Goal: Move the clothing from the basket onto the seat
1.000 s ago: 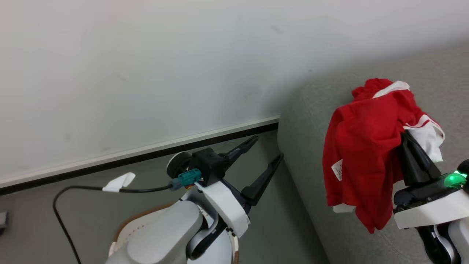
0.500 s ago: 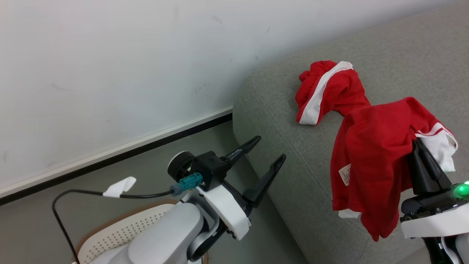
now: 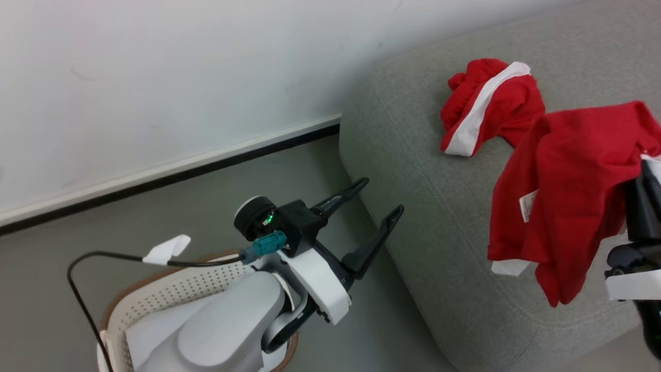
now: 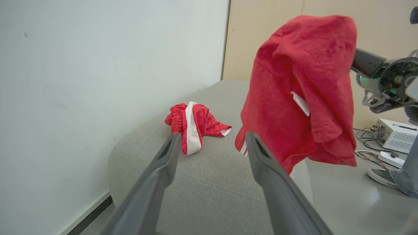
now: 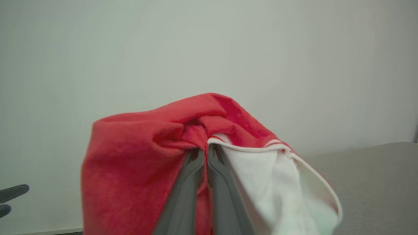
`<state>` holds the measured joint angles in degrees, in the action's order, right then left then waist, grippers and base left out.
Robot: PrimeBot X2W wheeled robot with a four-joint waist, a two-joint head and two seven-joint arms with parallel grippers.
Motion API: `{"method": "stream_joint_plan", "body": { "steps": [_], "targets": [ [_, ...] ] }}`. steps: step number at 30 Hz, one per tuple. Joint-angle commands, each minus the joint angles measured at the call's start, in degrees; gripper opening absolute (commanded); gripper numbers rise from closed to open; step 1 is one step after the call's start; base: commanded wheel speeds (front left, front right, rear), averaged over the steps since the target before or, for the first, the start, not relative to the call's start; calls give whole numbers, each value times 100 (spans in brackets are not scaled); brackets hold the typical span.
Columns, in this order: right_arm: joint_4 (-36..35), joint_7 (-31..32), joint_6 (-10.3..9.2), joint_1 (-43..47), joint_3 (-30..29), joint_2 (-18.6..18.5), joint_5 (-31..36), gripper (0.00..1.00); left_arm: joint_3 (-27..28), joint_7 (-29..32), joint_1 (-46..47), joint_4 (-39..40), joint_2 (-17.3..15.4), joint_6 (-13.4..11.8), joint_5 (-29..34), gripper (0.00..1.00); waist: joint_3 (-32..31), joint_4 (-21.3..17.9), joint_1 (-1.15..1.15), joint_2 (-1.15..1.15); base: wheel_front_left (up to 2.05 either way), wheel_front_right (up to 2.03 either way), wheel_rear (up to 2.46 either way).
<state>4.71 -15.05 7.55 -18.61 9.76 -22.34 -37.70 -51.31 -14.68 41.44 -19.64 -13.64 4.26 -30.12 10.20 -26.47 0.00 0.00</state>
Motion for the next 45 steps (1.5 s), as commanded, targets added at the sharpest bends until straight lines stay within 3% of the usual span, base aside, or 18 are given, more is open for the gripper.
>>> {"method": "stream_joint_plan", "body": {
  "steps": [1, 17, 24, 33, 37, 40, 41, 43, 44, 45],
  "targets": [
    [50, -16, -13, -72, -27, -61, -3, 0, 4, 19, 58, 17, -36, 18, 20, 100, 238, 197, 0, 0, 0, 0, 0],
    [1651, -17, -13, -1312, -1313, -1141, -549, 0, 124, 316, 581, 374, -499, -62, 179, 100, 1638, 1068, 0, 0, 0, 0, 0],
    [2791, 87, -13, -1739, -786, -1398, -867, 0, 145, 473, 807, 638, -650, -111, 266, 100, 2147, 1219, 0, 0, 0, 0, 0],
    [4141, 1405, -13, -2307, 25, -1582, -1347, 0, 147, 521, 900, 749, -744, -138, 286, 100, 2379, 1364, 0, 0, 0, 0, 0],
    [4540, 2189, -14, -2573, 298, -1709, -1525, 0, 138, 480, 892, 729, -718, -161, 254, 100, 2367, 1442, 0, 0, 0, 0, 0],
    [4691, 2442, -14, -2711, 418, -1780, -1612, 0, 128, 429, 836, 673, -687, -171, 211, 100, 2287, 1486, 0, 0, 0, 0, 0],
    [4688, 2450, -14, -2742, 450, -1802, -1636, 9, 128, 406, 810, 650, -677, -172, 195, 100, 2244, 1495, 0, 0, 0, 0, 0],
    [4728, 2470, -14, -2770, 525, -1855, -1651, 53, 128, 371, 755, 591, -660, -175, 161, 100, 2131, 1505, 0, 0, 0, 0, 0],
    [4750, 2468, -13, -2760, 568, -1867, -1658, 100, 126, 351, 728, 566, -645, -179, 139, 100, 2061, 1507, 0, 0, 0, 0, 0],
    [4770, 2464, -13, -2742, 601, -1866, -1677, 100, 125, 331, 705, 536, -628, -171, 122, 100, 1983, 1506, 0, 0, 0, 0, 0]
  ]
}}
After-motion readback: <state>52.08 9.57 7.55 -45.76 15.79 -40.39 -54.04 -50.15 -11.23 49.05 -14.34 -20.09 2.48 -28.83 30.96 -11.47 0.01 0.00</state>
